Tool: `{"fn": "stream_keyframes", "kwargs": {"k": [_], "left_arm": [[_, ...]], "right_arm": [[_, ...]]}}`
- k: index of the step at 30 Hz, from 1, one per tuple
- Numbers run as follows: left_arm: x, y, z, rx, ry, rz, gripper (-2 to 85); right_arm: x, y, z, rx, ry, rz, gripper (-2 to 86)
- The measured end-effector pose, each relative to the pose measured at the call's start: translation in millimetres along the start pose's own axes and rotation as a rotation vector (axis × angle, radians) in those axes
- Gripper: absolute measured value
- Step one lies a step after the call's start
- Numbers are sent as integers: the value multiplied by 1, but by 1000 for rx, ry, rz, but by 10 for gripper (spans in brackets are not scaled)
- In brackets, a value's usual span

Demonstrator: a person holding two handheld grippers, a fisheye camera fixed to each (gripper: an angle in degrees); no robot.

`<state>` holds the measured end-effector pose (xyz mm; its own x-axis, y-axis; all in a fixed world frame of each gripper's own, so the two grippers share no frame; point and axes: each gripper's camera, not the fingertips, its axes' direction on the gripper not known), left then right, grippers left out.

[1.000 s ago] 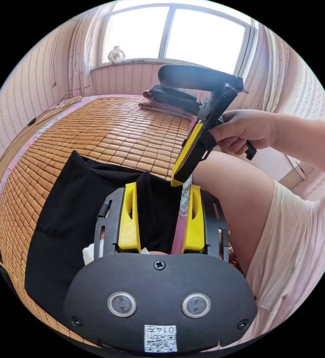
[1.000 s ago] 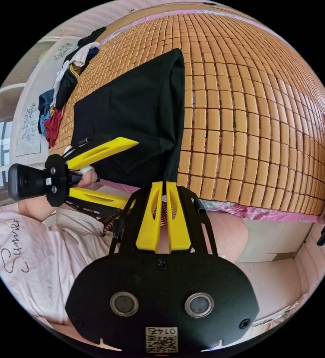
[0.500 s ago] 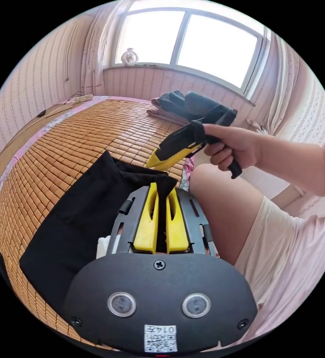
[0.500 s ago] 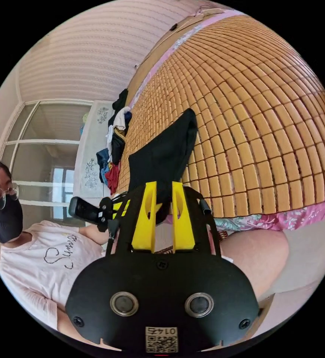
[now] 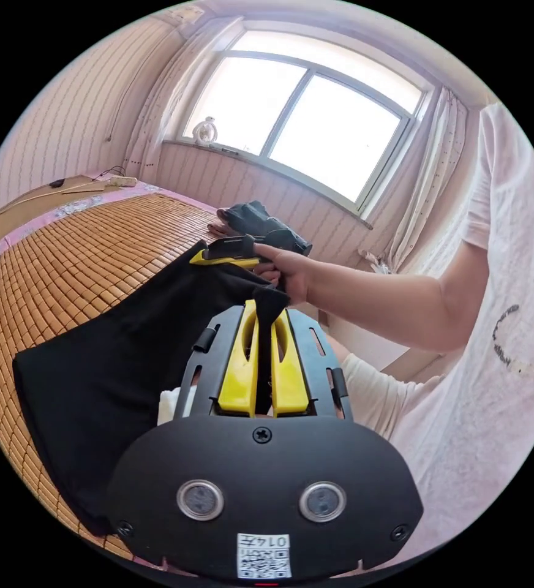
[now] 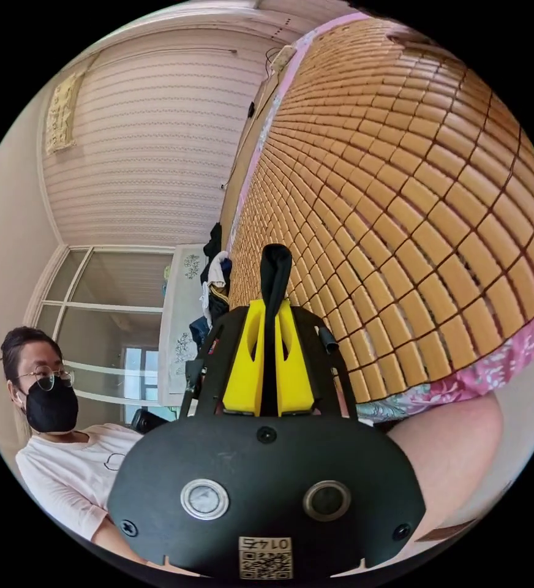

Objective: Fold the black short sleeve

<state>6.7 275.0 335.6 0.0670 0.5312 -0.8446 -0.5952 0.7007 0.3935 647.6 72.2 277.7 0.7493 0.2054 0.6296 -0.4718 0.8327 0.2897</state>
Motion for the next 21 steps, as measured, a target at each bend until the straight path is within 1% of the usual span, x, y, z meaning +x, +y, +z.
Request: {"fn": "stream_keyframes", "kwargs": {"k": [2,4,6,8,9,10,11,14,17,18,21], "left_arm": [[-8,-1,-9,63,19,-43,-8],[-22,1,-24,96,29,-93,-8],[-39,10,-48,142,-11,-157,-8],[-64,29,-81,160,-116,-247,-8],[-69,34,-87,160,-149,-264,-8],[-81,44,-97,144,-220,-304,-8],[-94,52,-104,121,-283,-358,-8],[-128,76,-119,140,-366,-496,-8],[-162,97,-119,100,-405,-639,-5],[-167,100,-118,91,-410,-657,-4],[-185,110,-116,48,-395,-713,5]], "right_arm": [[-33,-4,-19,-14,83,-82,14],[-62,-9,-14,-63,161,-151,13],[-93,-12,10,-131,229,-250,14],[-125,-12,65,-247,293,-372,14],[-131,-11,81,-274,306,-390,15],[-140,-10,114,-316,329,-414,16],[-146,-8,146,-347,358,-420,18],[-156,-2,210,-359,422,-397,28],[-162,7,250,-368,491,-350,52],[-164,10,255,-373,497,-348,56],[-184,25,269,-382,498,-412,73]]}}
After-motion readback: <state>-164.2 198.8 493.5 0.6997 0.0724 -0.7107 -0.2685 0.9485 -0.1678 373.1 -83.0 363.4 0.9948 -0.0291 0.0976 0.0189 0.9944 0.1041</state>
